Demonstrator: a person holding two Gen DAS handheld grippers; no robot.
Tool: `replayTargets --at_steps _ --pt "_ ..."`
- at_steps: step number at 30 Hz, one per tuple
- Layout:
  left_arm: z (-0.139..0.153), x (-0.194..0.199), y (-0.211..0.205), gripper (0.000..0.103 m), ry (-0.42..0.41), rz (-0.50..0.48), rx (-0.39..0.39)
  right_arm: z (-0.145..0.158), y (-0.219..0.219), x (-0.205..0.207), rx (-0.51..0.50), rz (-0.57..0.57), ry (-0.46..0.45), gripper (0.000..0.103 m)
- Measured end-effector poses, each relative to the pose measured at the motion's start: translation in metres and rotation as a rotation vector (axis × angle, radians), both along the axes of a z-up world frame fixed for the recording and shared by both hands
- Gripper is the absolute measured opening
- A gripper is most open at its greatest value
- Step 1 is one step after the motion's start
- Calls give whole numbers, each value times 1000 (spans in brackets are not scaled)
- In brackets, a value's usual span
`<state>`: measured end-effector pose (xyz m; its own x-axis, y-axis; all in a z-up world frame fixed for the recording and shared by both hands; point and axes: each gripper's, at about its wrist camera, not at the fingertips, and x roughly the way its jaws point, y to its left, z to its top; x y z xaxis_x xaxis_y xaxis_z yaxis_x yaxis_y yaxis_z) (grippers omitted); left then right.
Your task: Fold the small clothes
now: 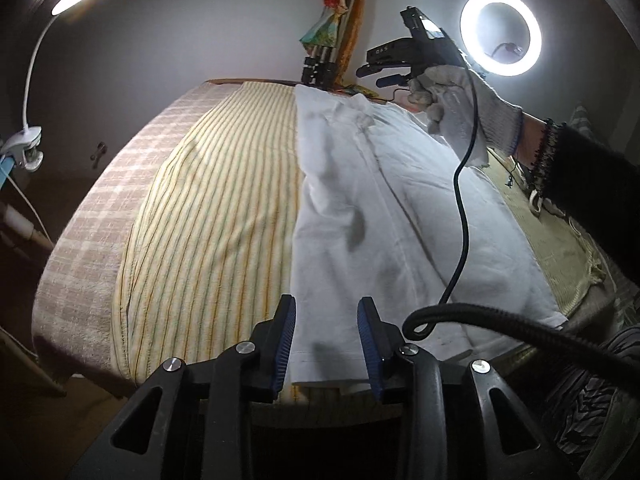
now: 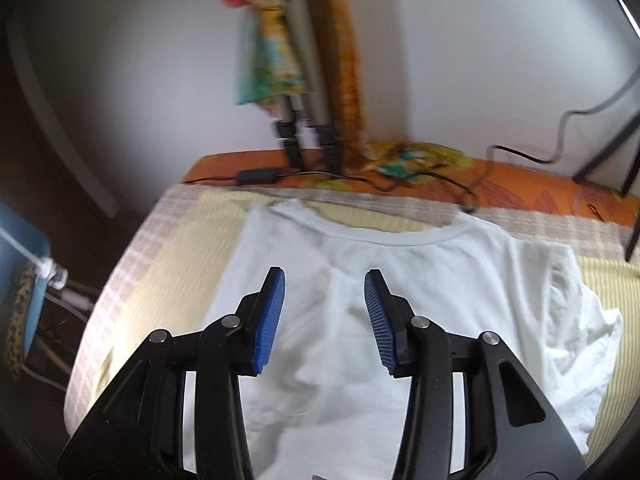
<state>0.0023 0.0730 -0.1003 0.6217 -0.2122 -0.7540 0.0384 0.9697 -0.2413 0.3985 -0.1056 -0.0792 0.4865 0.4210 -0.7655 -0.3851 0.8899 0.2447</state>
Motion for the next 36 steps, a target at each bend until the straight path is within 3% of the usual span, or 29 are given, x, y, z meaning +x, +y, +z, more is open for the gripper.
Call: replayTargets --at_steps 4,10,12,14,21,25,30,33,36 --pt "-12 4 11 33 50 27 -41 -12 40 -5 8 114 59 44" --pt "-29 10 15 29 117 41 -117 -46 80 -7 -100 189 103 44" --pt "-30 10 17 20 115 44 -135 -54 83 -6 -119 185 109 44" --pt "-31 9 17 0 124 42 -165 -61 81 -5 -135 172 114 44" --pt "-15 -5 36 0 81 88 -230 -67 78 0 -152 144 87 44" --pt "-23 -4 32 0 113 87 -235 -69 85 -1 -177 132 57 44" --pt "-18 -6 17 0 105 77 -158 -68 86 2 -177 126 68 44" --pt "-14 -14 22 7 92 119 -110 -63 82 3 -156 107 83 44" --pt "-6 -24 29 17 59 153 -86 -44 66 -4 -72 78 64 44"
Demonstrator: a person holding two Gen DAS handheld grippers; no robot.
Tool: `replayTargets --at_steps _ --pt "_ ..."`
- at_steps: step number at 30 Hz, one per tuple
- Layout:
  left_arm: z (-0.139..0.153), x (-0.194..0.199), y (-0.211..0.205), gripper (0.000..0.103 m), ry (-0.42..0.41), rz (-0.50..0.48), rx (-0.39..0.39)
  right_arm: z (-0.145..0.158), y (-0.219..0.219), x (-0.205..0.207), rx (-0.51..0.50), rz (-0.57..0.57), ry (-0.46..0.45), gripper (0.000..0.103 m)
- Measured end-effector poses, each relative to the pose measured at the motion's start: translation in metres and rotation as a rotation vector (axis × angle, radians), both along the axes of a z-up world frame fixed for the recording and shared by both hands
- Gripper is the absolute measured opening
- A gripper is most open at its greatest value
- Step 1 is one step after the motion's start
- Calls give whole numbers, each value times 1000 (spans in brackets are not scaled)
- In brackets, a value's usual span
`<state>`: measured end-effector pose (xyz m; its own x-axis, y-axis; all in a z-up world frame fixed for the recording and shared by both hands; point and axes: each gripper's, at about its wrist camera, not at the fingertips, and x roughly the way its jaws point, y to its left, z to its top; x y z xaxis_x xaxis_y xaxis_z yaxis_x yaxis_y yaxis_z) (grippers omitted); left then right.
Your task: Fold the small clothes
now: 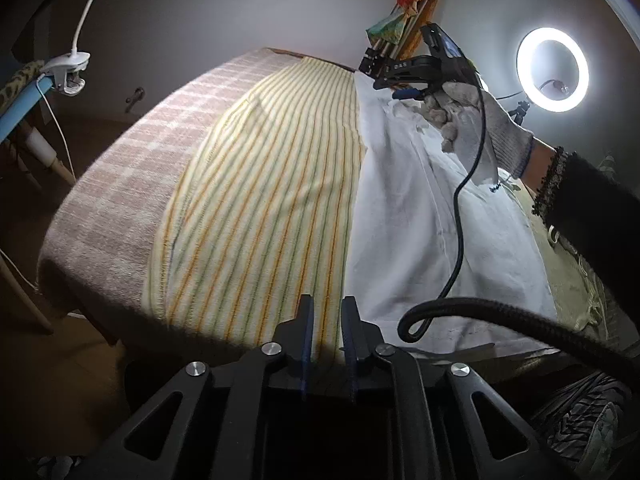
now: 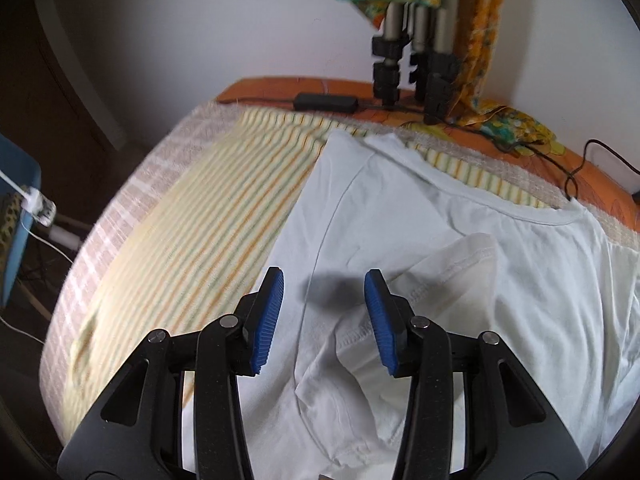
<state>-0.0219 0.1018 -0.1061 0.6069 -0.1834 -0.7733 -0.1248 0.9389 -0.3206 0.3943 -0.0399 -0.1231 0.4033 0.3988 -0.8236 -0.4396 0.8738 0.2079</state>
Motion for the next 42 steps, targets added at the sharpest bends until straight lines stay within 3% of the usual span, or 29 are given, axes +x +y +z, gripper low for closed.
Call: replayTargets --at_steps 2,7,14,18,23,33,36,42 --pt "7 -4 2 26 -23 5 12 17 -15 -7 65 -22 -5 44" --pt "22 -11 1 33 -63 -5 81 63 -48 -36 148 -29 -54 44" --pt "43 -20 -3 35 -127 5 186 113 -113 -79 243 -53 -88 45" --pt "56 -25 -8 36 -185 14 203 128 -158 -106 250 -67 -107 45" --pt "74 -20 -39 48 -265 -67 194 132 -205 -131 192 -88 -141 46" --pt "75 -4 -135 49 -308 -319 154 111 -300 -132 177 -192 -112 51" --pt "69 3 -166 49 -296 -401 142 98 -321 -130 148 -213 -95 56" --pt "54 10 -234 49 -268 -574 135 73 -358 -122 126 -256 -45 56"
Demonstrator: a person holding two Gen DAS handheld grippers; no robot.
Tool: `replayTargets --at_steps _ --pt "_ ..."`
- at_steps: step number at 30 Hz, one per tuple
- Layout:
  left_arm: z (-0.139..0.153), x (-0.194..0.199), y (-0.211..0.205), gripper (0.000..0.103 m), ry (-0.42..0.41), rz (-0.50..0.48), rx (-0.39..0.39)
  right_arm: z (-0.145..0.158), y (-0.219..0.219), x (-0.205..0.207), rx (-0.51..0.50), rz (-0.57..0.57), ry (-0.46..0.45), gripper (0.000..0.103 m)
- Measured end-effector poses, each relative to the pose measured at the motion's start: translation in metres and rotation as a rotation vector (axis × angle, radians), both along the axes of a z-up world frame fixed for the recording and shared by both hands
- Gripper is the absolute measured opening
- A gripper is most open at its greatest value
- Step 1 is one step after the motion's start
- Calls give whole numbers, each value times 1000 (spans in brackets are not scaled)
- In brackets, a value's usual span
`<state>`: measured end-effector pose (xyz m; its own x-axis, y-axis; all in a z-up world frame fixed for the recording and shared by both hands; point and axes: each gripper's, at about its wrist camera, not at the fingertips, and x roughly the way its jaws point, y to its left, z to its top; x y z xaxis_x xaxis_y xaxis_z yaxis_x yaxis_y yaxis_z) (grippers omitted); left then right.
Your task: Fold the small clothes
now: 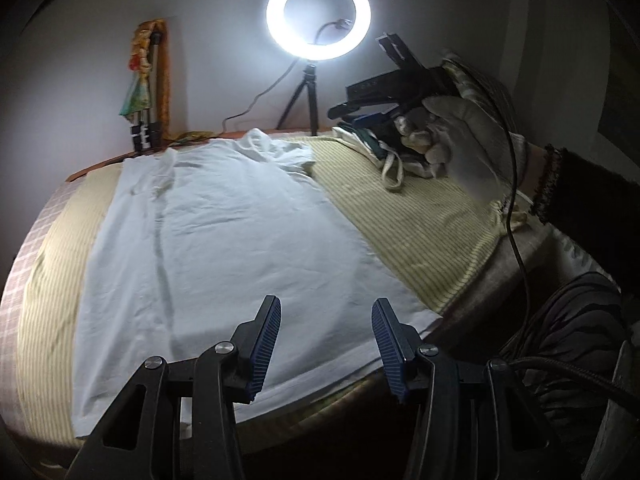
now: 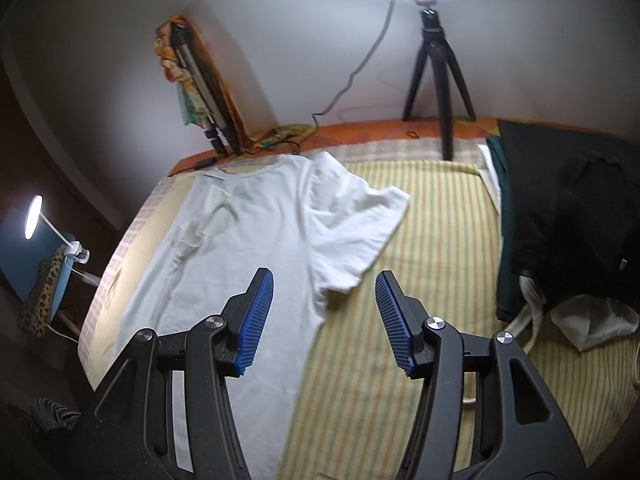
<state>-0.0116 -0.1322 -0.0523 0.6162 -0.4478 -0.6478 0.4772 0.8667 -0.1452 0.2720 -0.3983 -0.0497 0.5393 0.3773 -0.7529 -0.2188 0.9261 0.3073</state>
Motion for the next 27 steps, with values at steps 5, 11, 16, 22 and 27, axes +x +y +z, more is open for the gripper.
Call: replayTargets --at_steps 5,11,16,22,27 --pt "-18 5 -54 48 36 -124 13 -14 -24 13 20 -29 34 56" --pt "-37 -2 -97 47 53 -229 69 -28 -40 33 64 -56 63 56" --pt "-49 3 -108 43 54 -224 127 -40 -39 45 69 -59 75 56" --pt "-56 13 -103 39 87 -201 111 -40 -38 50 68 -53 75 56" --pt "-58 13 -107 39 79 -220 119 -37 -44 51 67 -62 68 56"
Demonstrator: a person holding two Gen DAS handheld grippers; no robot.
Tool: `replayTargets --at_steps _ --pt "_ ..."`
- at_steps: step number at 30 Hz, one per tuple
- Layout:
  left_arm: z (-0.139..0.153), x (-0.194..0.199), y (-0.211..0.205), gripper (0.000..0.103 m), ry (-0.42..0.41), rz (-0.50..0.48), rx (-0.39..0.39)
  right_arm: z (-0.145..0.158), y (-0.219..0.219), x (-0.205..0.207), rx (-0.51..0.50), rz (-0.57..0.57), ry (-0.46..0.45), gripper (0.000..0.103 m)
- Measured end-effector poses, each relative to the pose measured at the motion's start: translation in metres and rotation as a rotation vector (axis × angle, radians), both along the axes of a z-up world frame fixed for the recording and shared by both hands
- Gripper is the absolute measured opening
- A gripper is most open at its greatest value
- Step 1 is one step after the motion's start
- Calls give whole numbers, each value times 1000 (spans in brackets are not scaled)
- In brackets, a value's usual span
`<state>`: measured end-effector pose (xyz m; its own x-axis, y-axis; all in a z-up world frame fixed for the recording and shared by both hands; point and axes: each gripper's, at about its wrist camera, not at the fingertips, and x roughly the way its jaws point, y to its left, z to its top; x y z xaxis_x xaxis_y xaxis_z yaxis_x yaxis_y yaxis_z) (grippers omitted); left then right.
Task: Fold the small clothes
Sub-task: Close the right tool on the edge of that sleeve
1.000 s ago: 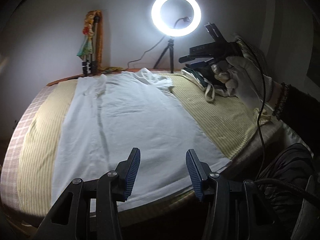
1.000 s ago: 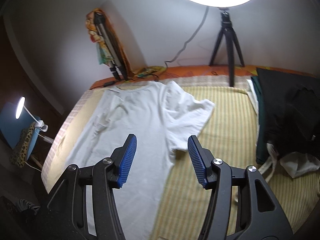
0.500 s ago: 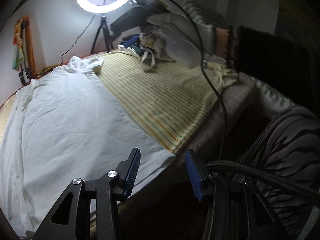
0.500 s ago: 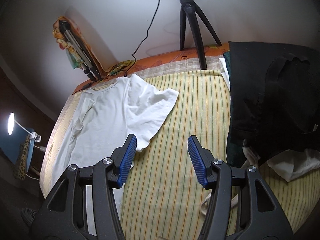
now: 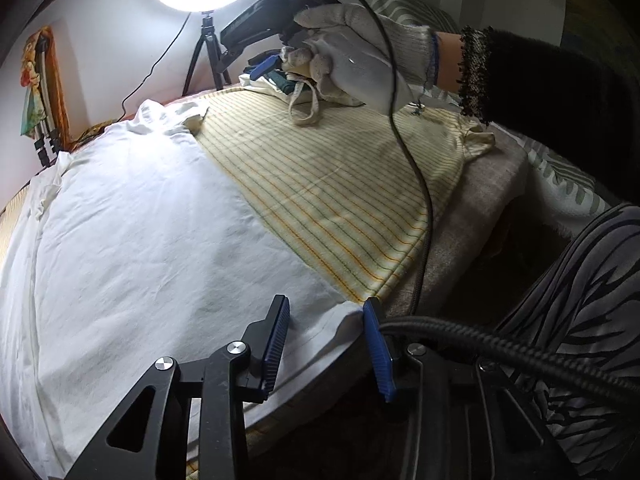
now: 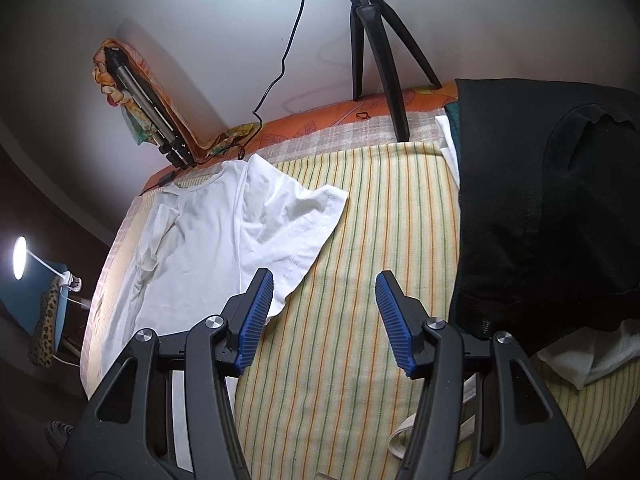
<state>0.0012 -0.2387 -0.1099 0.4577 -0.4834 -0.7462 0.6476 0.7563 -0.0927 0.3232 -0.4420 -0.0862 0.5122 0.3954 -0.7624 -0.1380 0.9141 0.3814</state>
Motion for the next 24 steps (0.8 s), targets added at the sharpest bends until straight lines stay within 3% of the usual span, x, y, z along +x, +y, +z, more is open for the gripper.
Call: replayTargets --at_steps 4,6,7,8,17,24 --pt "-4 -1 -5 35 -15 -11 19 1 0 2 -10 3 -2 56" --pt "-4 1 -4 25 -12 -7 5 0 2 4 -7 6 -3 56" --pt "-4 3 -2 13 3 -13 -16 -1 4 6 -4 7 -2 56" --pt "-3 5 0 7 21 -14 -34 -3 6 7 1 9 1 56" --pt "22 8 23 1 70 63 -200 -39 25 28 101 13 117 56" --pt "19 10 27 1 60 99 -190 -54 46 30 122 13 155 56"
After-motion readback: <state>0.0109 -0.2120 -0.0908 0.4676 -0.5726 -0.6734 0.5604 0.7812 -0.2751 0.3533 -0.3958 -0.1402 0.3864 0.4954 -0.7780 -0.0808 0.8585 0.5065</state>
